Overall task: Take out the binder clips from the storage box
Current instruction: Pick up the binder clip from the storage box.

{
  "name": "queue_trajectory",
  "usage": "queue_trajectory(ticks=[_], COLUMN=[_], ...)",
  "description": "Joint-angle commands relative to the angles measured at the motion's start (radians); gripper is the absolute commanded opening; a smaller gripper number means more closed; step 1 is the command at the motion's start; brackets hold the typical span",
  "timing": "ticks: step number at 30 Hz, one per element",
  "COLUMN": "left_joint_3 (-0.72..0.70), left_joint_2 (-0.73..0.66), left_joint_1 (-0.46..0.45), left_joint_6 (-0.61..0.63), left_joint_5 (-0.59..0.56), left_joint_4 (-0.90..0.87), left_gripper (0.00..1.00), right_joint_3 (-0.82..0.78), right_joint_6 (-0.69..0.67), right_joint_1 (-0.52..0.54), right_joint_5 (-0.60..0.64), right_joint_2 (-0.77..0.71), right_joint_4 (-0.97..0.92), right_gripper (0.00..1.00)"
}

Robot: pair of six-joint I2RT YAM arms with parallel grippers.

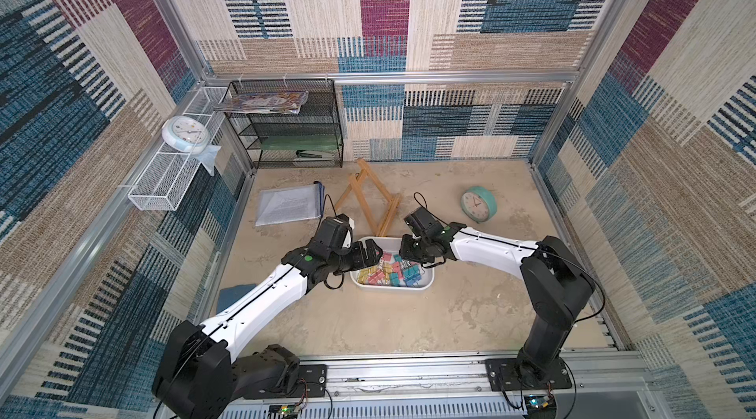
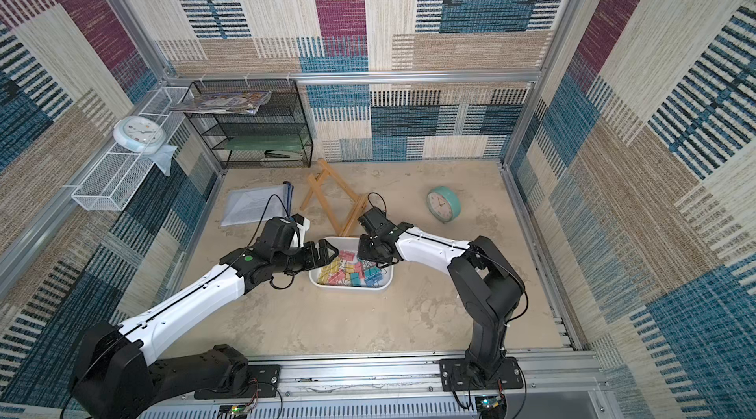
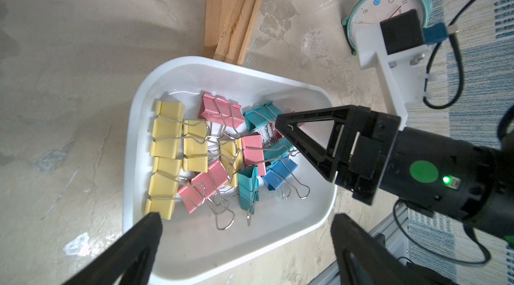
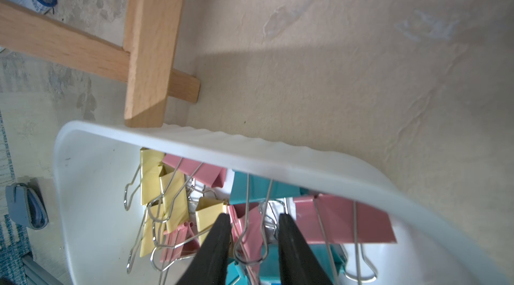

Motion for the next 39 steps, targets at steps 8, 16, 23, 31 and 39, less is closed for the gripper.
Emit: queue_trajectory(ticks=[8,16,23,31,39], left_joint_3=[0.010,0.018,0.022,0.022,0.024], left_joint_2=[0.001,0.000,0.002,0.003,-0.014], left_joint_1=[0.000,0.000,0.000,0.000,0.000], left_joint_6=[0.013,0.021,0.025,0.027,0.026], left_joint_5=[-0.034,-0.042,-0.048,-0.051,-0.059], left_joint_4=[-0.017,-0.037,-0.046,-0.057,-0.073], left_gripper=[1.00,1.00,1.00,1.00,1.00], right_joint_3=[0.001,-0.021,-0.029,-0.043,-0.064], right_joint_6=[0.040,0.085,0.120,0.154,0.185], right_joint_1=[0.002,0.006,0.009,0.009,0.009], right_joint_5=[0.002,-0.020,-0.041,-0.053,-0.003], right_joint_2=[-0.008,-0.006,-0.004,-0.008,-0.088], right_joint_4=[0.020,0.064,0.088,0.119,0.127], right_gripper=[0.23,0.12,0.18,0.12,0.00])
